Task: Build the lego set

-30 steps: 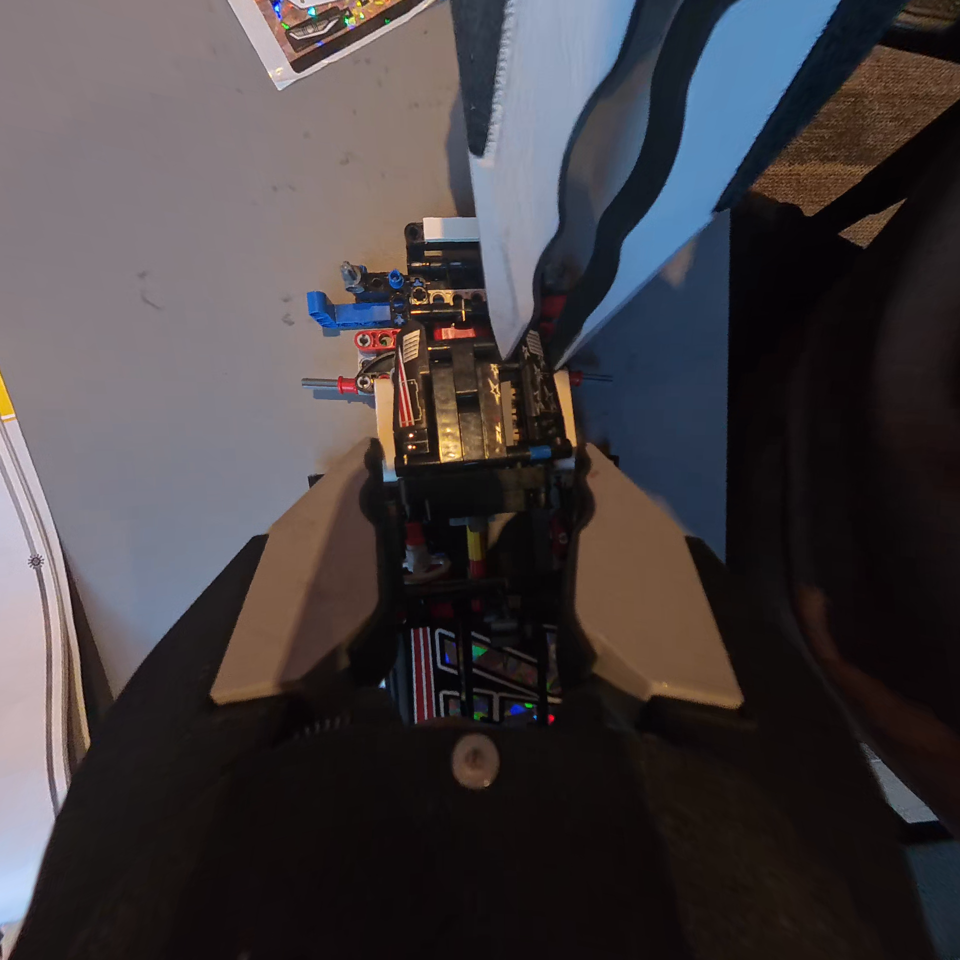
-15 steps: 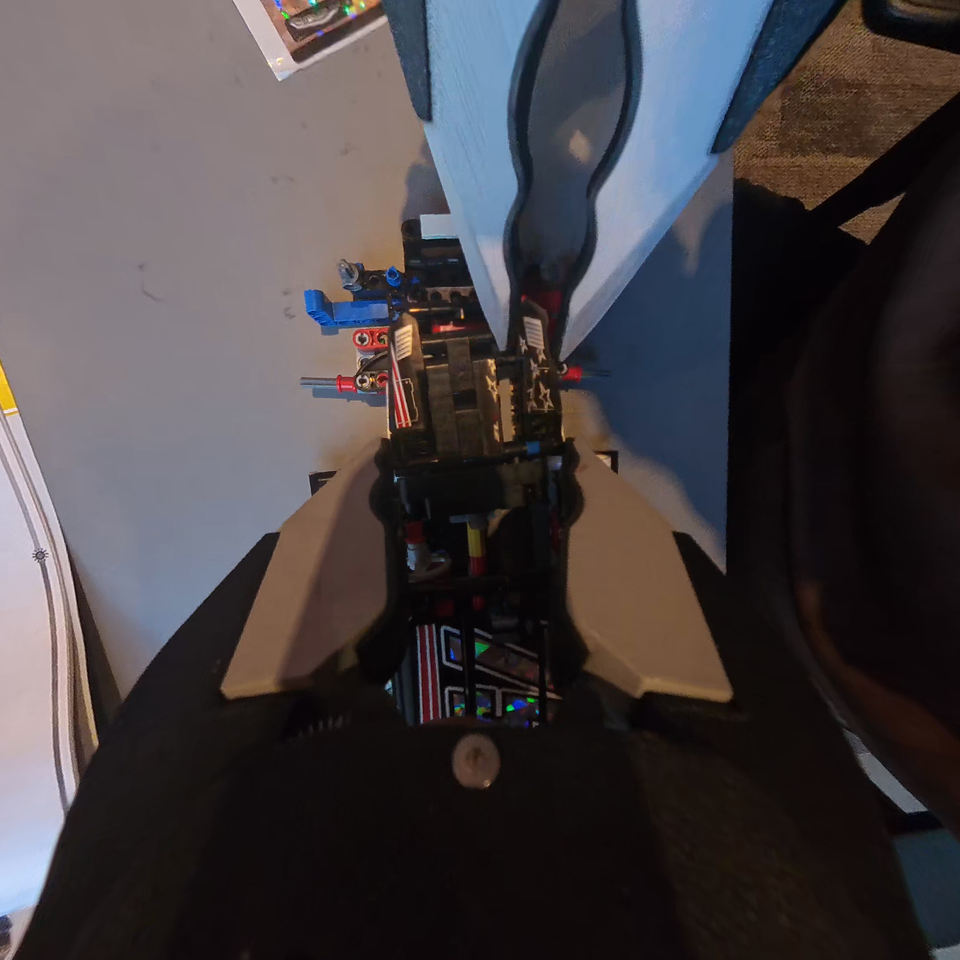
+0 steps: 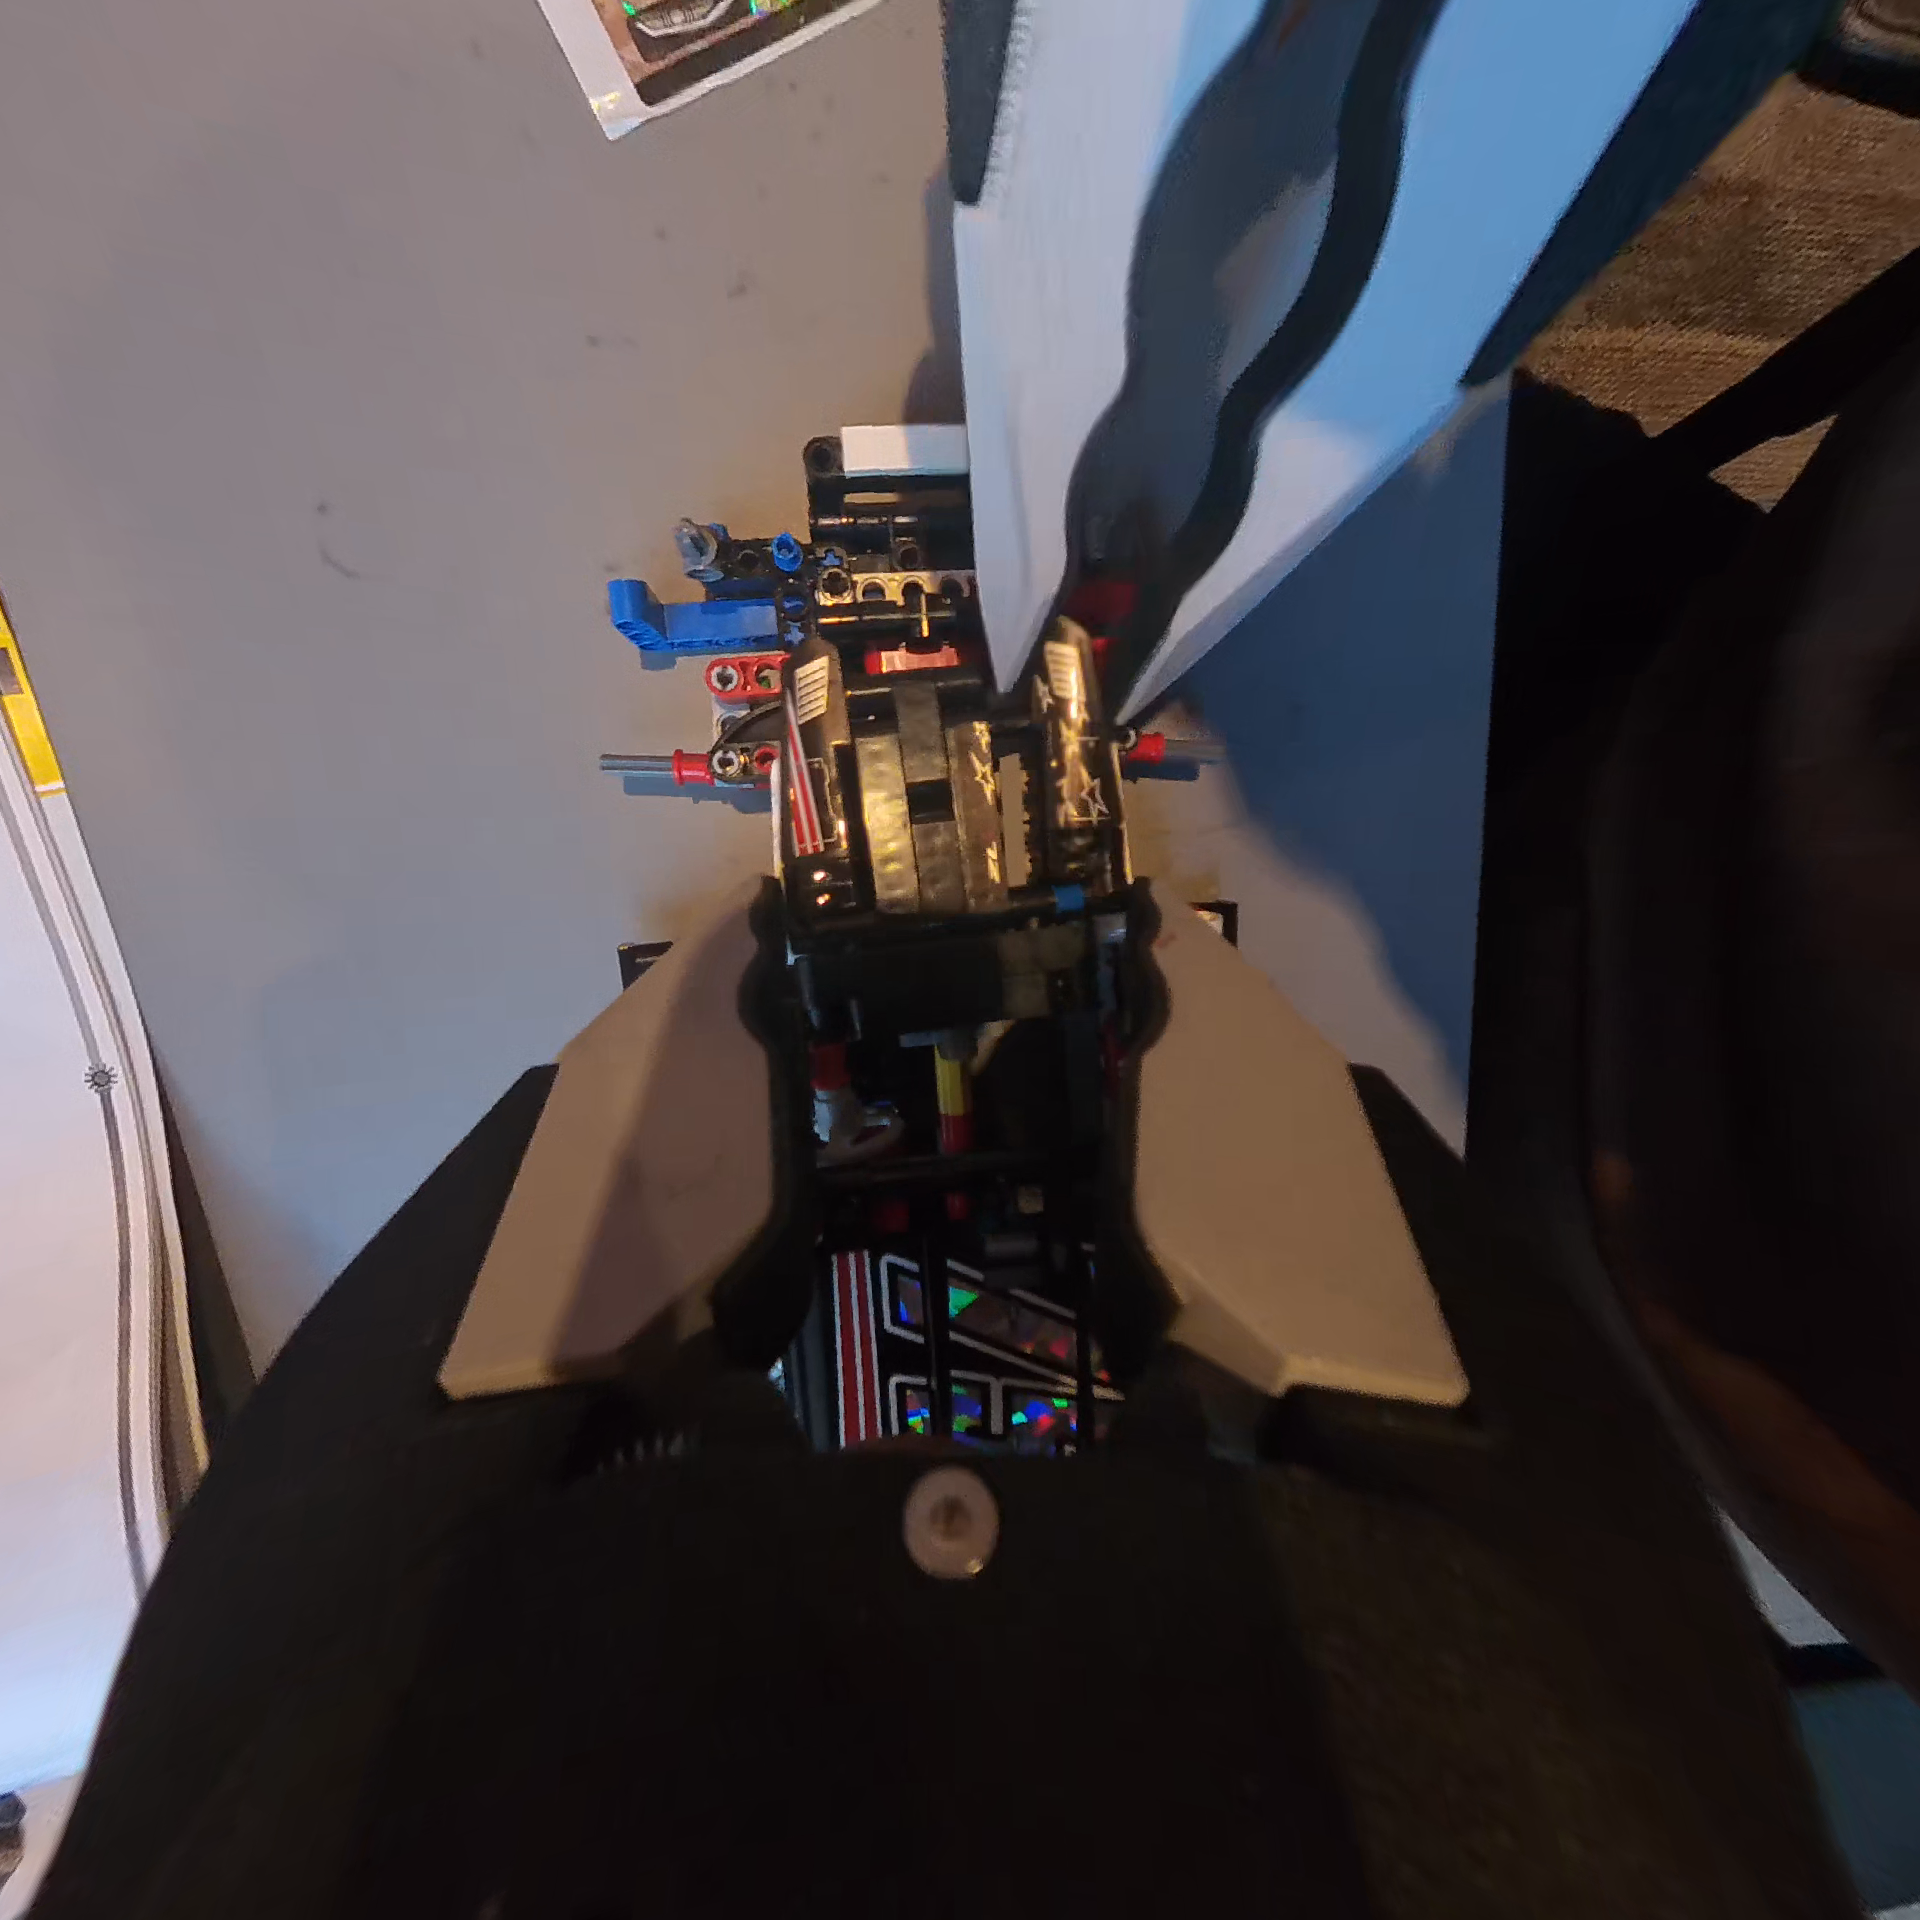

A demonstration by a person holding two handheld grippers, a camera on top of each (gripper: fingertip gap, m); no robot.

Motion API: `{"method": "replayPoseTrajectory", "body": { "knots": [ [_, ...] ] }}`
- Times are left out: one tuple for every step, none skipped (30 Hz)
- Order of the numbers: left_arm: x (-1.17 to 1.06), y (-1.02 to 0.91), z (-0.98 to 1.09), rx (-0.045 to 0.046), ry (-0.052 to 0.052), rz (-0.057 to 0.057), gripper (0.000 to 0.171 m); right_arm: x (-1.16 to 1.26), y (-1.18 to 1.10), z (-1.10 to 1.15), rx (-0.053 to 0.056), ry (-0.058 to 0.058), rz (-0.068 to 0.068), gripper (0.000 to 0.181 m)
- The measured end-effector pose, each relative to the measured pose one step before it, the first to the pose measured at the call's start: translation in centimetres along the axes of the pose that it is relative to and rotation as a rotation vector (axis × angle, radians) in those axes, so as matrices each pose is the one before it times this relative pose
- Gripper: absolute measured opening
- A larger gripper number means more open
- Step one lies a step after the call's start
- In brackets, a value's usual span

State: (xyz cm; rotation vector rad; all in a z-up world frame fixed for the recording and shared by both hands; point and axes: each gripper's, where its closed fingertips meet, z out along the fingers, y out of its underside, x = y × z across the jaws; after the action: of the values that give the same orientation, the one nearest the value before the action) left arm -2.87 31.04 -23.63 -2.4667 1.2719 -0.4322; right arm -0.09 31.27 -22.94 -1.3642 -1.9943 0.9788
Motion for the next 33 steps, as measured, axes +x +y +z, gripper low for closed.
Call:
{"method": "replayPoseTrajectory", "body": {
  "knots": [
    [-0.001,-0.032,0.01,0.00036,0.0012,-0.0033,0.064,-0.047,-0.069,-0.233,0.026,-0.0226,0.0248,0.014],
    [-0.014,-0.004,0.003,-0.00075,-0.0003,0.0029,0.064,0.047,-0.03,-0.2,0.0187,-0.0006,-0.0054,0.014],
    [-0.004,-0.016,-0.003,0.00227,0.0,0.0003,0.064,0.272,-0.029,-0.166,0.0141,0.026,-0.027,0.019],
    [0.002,-0.006,-0.009,0.004,0.0003,-0.0018,0.065,0.318,-0.019,-0.1,0.0071,0.0357,-0.0257,0.028],
    [-0.005,0.006,-0.014,0.00263,-0.0004,-0.0015,0.065,0.088,-0.104,-0.006,0.003,0.0203,-0.0147,0.035],
    [0.003,0.001,-0.009,0.00044,-0.0007,0.0008,0.065,-0.046,-0.115,0.076,-0.0014,0.0061,-0.0049,0.036],
    [0.001,-0.001,0.002,-0.00145,-0.0005,0.0013,0.065,0.015,-0.071,0.158,-0.0061,0.0036,0.0011,0.042],
    [0.0,0.001,0.002,-0.00261,-0.001,0.0019,0.065,0.044,-0.088,0.16,-0.0031,-0.0002,0.006,0.052],
    [-0.003,-0.003,-0.005,-0.00187,-0.0017,0.0034,0.065,0.044,-0.2,0.119,0.0076,-0.006,0.0088,0.062],
    [0.007,0.002,0.004,-0.00057,-0.0013,0.0023,0.065,0.123,-0.24,0.079,0.0138,-0.006,0.0065,0.067],
    [0.002,-0.005,-0.007,-0.0001,-0.0004,0.001,0.065,0.359,-0.187,0.066,0.0137,0.0011,0.0027,0.071],
    [0.001,-0.005,0.003,-0.00014,0.0003,0.0013,0.065,0.568,-0.081,0.129,0.0088,0.0057,0.0037,0.08],
    [-0.007,-0.011,0.004,-0.00049,0.0006,0.0005,0.065,0.46,0.047,0.241,0.0007,-0.0096,0.0072,0.088],
    [-0.004,0.002,0.009,-0.00075,0.0002,0.0004,0.065,0.219,0.176,0.332,-0.0068,-0.0307,0.0153,0.09],
    [0.0,-0.007,0.003,-0.00038,0.0,-0.0004,0.065,0.092,0.127,0.358,-0.0057,-0.0376,0.0191,0.092],
    [0.0,-0.002,0.001,0.00017,-0.0001,-0.0003,0.065,-0.035,0.038,0.342,-0.0023,-0.0397,0.0097,0.092],
    [0.009,-0.006,0.003,0.0004,0.0003,-0.0007,0.065,-0.039,0.039,0.29,-0.0034,-0.0315,-0.0032,0.09],
    [-0.004,-0.006,0.002,0.00059,0.0006,-0.0003,0.065,0.02,0.062,0.216,-0.0043,-0.0211,-0.0135,0.086],
    [0.004,-0.004,0.0,0.0004,0.0007,-0.0012,0.066,-0.122,-0.009,0.156,0.0013,-0.0243,-0.0142,0.082],
    [-0.007,0.002,0.009,0.00031,0.0002,-0.0007,0.066,-0.331,-0.05,0.091,0.0047,-0.0353,-0.0116,0.075],
    [-0.003,-0.007,0.002,0.00011,0.0,-0.0007,0.066,-0.368,-0.01,0.111,0.0047,-0.0388,-0.0041,0.067],
    [0.007,-0.008,0.004,0.00003,-0.0004,-0.001,0.066,-0.186,0.007,0.152,0.002,-0.0263,0.0058,0.066],
    [0.008,-0.008,0.016,-0.00014,-0.0008,-0.0014,0.066,-0.09,-0.028,0.198,0.0022,-0.0154,0.0042,0.066],
    [0.023,-0.008,0.006,-0.00009,0.0001,-0.0003,0.066,-0.1,-0.088,0.197,0.0039,-0.0112,-0.004,0.066],
    [0.022,0.004,0.0,-0.00039,0.0007,0.0002,0.065,-0.09,-0.067,0.108,0.0017,-0.0101,-0.0092,0.066],
    [0.008,0.0,0.0,-0.00053,0.0001,-0.0001,0.065,0.03,-0.019,0.017,-0.003,-0.0041,-0.0083,0.065],
    [0.02,0.007,0.007,-0.00057,0.0017,-0.0008,0.065,-0.014,0.006,0.014,-0.0013,-0.0036,-0.0077,0.064],
    [-0.002,0.004,-0.002,-0.00032,0.0001,0.0005,0.064,-0.029,-0.005,0.003,0.0045,-0.0021,-0.0087,0.064],
    [0.008,-0.006,0.014,-0.00121,-0.0003,-0.0007,0.064,0.001,0.013,-0.001,0.0049,-0.0011,-0.0073,0.064],
    [-0.006,-0.01,0.015,-0.00186,-0.0008,0.0,0.064,-0.005,0.017,-0.006,0.0004,0.0008,-0.0082,0.064],
    [0.005,-0.007,0.007,-0.00278,-0.0021,0.0018,0.064,0.001,0.018,0.002,-0.0016,-0.0002,-0.008,0.063],
    [-0.018,-0.004,0.012,-0.00373,-0.0019,-0.0001,0.064,0.028,0.019,0.003,0.0008,-0.0048,-0.0027,0.063],
    [-0.011,0.0,0.018,-0.00396,-0.0007,-0.0021,0.064,0.014,0.016,0.01,0.0031,-0.0052,-0.002,0.063]
  ]
}}
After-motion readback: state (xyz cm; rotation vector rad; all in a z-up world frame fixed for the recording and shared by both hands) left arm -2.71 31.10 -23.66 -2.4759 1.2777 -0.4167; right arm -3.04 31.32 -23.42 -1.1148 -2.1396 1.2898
